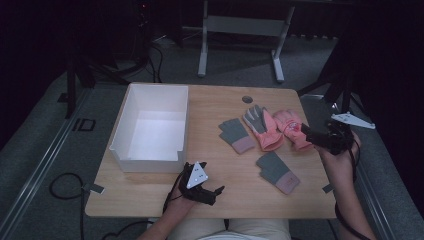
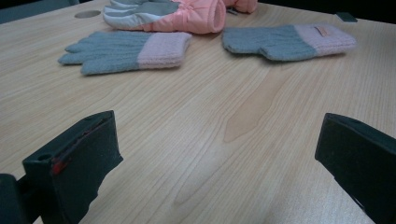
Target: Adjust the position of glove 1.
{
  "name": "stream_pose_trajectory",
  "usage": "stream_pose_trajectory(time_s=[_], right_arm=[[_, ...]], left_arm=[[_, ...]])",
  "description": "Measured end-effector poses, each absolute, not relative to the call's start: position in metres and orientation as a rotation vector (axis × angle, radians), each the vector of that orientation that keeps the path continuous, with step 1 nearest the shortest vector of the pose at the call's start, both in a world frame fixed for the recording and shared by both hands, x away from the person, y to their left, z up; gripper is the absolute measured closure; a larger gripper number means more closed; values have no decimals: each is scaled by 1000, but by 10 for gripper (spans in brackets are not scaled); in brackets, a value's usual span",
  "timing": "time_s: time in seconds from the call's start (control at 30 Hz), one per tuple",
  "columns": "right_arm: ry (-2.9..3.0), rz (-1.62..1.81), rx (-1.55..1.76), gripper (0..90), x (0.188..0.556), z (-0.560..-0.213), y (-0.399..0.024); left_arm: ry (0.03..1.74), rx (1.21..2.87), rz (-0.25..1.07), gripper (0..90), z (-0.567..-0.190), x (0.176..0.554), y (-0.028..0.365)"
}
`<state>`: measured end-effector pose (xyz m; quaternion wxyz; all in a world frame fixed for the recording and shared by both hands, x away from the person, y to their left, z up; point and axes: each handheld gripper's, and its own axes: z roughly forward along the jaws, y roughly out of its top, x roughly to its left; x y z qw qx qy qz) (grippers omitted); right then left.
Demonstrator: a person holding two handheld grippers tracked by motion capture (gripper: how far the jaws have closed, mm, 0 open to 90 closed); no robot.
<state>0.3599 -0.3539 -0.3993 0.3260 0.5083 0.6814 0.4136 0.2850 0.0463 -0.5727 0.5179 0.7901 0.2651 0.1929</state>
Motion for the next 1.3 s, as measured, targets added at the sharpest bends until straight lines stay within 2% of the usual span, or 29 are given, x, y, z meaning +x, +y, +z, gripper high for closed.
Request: stream_pose_trajectory(time_s=[0.33,0.63,1.3], right_arm=[[1882,1118,1234,158,376,-391,-321],[2014,1146,1172,164,392,-403,-288],[2201,1113,1072,361,429,-453,-242]], left_arm=[[632,1896,462,0,-573,285,46],[630,1898,462,0,-573,285,46],[624,1902,464,0,-573,285,46]])
